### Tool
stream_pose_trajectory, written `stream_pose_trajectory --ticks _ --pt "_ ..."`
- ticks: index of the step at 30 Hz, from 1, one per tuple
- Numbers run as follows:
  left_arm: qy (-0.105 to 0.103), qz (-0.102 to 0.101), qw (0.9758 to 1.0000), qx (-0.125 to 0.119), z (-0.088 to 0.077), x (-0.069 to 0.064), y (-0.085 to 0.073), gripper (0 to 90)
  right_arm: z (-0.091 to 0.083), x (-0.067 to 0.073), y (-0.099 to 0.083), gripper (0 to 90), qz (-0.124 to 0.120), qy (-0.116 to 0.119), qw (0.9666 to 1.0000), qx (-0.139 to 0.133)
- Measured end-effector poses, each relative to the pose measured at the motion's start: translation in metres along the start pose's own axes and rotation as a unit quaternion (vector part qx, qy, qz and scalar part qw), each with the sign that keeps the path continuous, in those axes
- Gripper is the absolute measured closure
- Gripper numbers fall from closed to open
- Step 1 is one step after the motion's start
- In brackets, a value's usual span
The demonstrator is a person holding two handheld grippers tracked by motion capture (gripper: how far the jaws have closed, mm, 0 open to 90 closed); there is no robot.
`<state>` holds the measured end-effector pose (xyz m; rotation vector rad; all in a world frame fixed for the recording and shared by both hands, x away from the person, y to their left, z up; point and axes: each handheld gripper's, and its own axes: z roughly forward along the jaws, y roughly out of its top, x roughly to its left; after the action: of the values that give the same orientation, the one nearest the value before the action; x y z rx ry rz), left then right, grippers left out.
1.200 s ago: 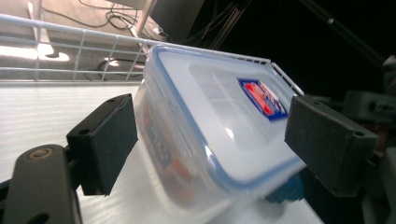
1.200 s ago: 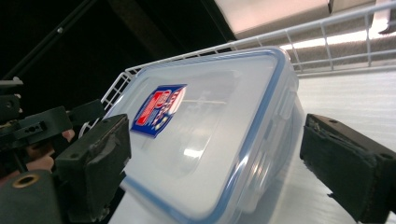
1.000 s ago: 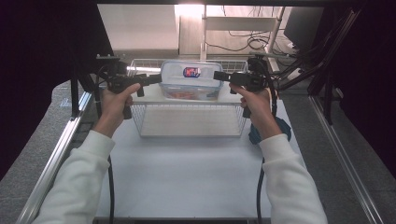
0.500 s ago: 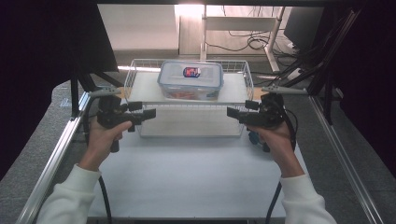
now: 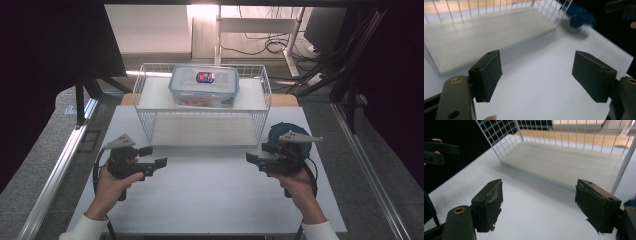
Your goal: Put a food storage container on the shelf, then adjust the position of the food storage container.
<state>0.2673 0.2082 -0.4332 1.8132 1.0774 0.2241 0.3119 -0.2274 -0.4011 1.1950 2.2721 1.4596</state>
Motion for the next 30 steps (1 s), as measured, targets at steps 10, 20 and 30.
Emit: stream_pose_trajectory --ticks 10,20,30 --pt "0.032 0.000 0.9990 0.032 0.006 0.001 -0.027 23.4 0.017 -0.003 -0.038 22.8 0.002 -0.010 0.9986 0.051" --pt "0.034 -0.005 0.9984 0.045 0.010 0.007 -0.035 23.4 0.029 -0.004 -0.044 23.2 -0.002 -0.017 0.9971 0.074" --pt "0.038 -0.016 0.9984 0.040 0.007 0.011 -0.037 23.3 0.027 -0.011 -0.047 24.7 0.008 -0.018 0.9969 0.076"
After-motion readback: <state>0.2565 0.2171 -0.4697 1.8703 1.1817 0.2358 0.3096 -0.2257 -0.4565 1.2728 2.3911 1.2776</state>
